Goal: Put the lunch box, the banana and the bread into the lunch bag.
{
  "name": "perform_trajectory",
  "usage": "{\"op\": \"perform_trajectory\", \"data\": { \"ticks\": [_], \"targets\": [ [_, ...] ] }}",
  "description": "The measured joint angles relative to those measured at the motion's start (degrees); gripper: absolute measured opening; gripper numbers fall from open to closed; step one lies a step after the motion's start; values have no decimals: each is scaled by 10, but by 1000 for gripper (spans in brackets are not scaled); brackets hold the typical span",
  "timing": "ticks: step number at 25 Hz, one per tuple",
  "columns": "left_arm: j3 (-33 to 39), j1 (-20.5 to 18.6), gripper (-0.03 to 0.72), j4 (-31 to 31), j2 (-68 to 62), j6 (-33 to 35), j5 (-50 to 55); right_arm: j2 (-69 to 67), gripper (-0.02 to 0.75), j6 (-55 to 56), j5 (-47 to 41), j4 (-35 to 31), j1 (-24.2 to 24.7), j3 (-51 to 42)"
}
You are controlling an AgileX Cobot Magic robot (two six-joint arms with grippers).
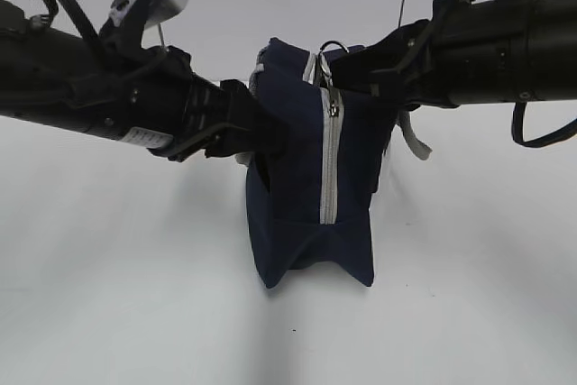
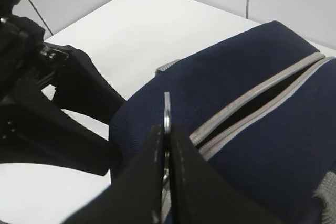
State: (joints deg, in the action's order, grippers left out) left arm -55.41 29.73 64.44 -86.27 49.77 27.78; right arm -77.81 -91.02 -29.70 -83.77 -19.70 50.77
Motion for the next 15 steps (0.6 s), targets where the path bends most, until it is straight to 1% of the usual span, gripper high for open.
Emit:
{"op": "perform_trajectory", "data": {
  "ticks": [6, 7, 9, 12, 15],
  "targets": [
    [0, 0, 447, 66, -26, 58, 6, 0, -16, 0, -1, 0, 0, 0],
    [0, 0, 439, 75, -27, 66, 7, 0, -16, 0, -3, -1, 0, 0],
    [0, 0, 397, 83, -27, 80, 7, -5, -16, 0, -10, -2, 0, 1],
    [0, 0, 259, 86, -27, 84, 11, -8, -16, 0, -15, -3, 0, 3],
    [0, 0, 79, 87, -27, 85, 13, -8, -16, 0, -15, -3, 0, 3]
  ]
}}
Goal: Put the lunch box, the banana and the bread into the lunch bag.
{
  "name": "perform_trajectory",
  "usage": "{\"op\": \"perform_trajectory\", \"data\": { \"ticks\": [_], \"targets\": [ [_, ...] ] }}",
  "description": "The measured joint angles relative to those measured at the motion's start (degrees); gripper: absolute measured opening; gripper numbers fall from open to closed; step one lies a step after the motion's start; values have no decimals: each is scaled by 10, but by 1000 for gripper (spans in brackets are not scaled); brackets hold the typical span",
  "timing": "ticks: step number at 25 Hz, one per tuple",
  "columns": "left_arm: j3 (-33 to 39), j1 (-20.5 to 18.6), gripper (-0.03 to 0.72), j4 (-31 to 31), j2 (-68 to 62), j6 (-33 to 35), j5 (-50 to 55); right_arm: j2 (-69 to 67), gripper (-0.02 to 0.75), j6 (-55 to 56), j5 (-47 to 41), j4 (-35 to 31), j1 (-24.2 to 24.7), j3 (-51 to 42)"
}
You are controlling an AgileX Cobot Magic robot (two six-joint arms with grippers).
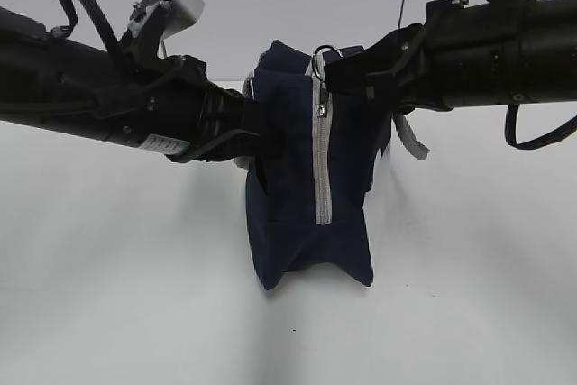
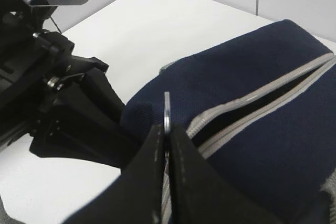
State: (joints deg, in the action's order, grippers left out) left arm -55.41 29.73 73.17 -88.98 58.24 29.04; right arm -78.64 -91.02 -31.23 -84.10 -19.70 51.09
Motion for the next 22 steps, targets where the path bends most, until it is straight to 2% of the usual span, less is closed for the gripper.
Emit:
{"op": "perform_trajectory", "data": {
  "ticks": [2, 3, 10, 15, 22],
  "targets": [
    [0, 0, 16, 0, 0, 0, 0, 0, -16, 0, 1, 0, 0, 0],
    [0, 0, 8, 0, 0, 0, 0, -1, -16, 0, 3, 0, 0, 0],
    [0, 0, 4, -6, -1, 0, 19, -1, -16, 0, 12, 1, 0, 4],
    [-1, 0, 4, -31, -1, 0, 33, -2, -16, 0, 4, 34, 1, 37],
    [-2, 0, 4, -48, -1, 0, 46, -10, -16, 0, -3, 60, 31, 77]
  ]
}}
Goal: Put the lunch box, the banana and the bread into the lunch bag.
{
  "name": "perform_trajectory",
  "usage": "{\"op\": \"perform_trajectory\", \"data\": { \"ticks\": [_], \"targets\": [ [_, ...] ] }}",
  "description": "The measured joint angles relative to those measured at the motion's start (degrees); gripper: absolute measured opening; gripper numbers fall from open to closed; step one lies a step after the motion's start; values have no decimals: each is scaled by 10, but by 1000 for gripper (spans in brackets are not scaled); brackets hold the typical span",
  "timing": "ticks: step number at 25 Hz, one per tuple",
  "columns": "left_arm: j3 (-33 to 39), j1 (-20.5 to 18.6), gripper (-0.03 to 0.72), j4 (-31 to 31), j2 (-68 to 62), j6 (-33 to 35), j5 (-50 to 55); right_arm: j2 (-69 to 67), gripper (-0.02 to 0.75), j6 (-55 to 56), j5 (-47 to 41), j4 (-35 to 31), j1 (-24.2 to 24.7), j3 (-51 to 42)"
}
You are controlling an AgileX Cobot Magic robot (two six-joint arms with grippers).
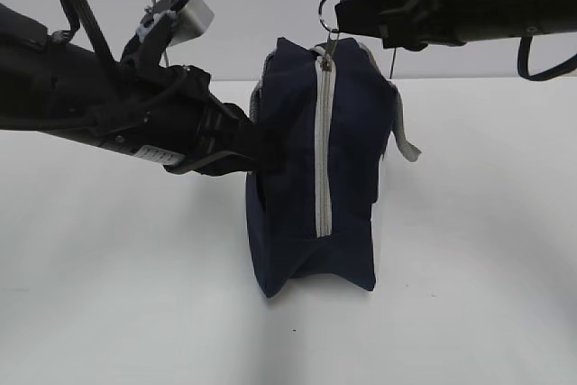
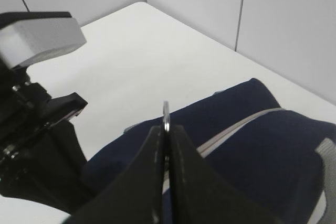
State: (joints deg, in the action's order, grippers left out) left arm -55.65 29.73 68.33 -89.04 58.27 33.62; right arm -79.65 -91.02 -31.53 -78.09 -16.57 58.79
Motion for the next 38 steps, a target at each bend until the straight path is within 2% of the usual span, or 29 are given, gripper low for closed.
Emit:
{"op": "perform_trajectory", "data": {
  "ticks": [3, 10, 13, 26, 38],
  "targets": [
    [-1, 0, 4, -13, 0, 1, 7, -18, -16, 0, -34, 4, 21, 16],
    [-1, 0, 3, -49, 0, 1, 22, -115, -16, -3, -217, 16, 81, 82],
    [-1, 0, 3, -49, 0, 1, 25, -152, -16, -1, -242, 28, 97, 113],
    [-1, 0, 2, -73, 0, 1, 43, -245, -16, 45, -237, 43, 103, 242],
    [-1, 0, 4, -77, 0, 1, 52, -260, -16, 59, -223, 43, 103, 256]
  ]
}}
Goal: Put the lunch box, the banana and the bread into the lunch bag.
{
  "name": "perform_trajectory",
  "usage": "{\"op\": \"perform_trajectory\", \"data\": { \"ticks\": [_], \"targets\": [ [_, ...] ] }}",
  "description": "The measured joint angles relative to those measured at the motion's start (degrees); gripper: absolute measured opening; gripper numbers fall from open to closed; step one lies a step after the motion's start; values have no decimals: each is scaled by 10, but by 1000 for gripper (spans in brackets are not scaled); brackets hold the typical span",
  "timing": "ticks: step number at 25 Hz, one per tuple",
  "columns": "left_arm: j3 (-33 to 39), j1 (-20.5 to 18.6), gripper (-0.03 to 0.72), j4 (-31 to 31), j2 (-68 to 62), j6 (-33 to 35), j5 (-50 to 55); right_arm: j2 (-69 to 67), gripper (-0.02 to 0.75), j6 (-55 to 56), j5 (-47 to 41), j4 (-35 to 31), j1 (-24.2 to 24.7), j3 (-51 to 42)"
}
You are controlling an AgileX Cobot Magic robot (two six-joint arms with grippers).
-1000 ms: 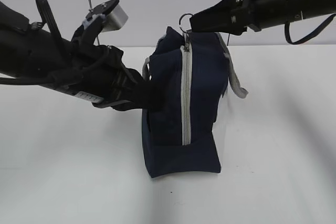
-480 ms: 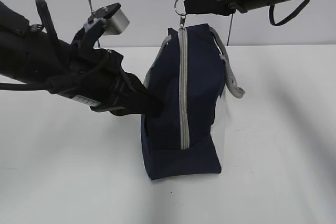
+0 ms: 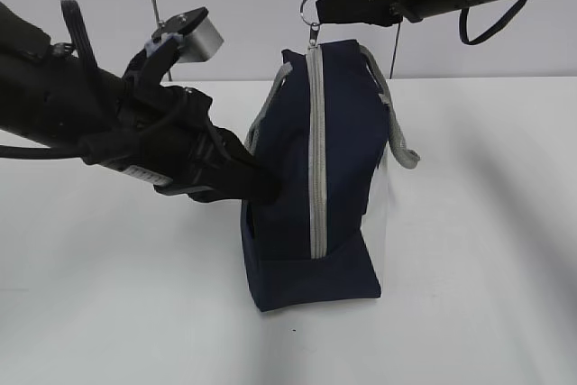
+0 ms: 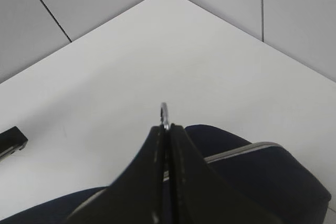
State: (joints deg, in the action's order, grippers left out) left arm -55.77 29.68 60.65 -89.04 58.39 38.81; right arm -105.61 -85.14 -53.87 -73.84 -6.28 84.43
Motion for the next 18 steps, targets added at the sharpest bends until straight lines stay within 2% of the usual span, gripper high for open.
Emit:
{"op": "perform_trajectory", "data": {
  "ticks": [3, 7, 9, 12, 16, 18],
  "targets": [
    [0, -2, 70, 3, 0, -1, 8, 0, -16, 0, -4, 4, 0, 0],
    [0, -21, 393, 35, 0, -13, 48, 0, -16, 1, -3, 28, 2, 5],
    [0, -38, 508, 68, 0, -18, 74, 0, -16, 1, -3, 40, 3, 6],
    [0, -64, 568, 140, 0, -31, 95, 0, -16, 1, -9, 56, 3, 6],
    [0, -86, 583, 238, 0, -47, 90, 0, -16, 1, -22, 60, 3, 6],
    [0, -87, 583, 258, 0, -65, 68, 0, -16, 1, -29, 60, 3, 6]
  ]
}}
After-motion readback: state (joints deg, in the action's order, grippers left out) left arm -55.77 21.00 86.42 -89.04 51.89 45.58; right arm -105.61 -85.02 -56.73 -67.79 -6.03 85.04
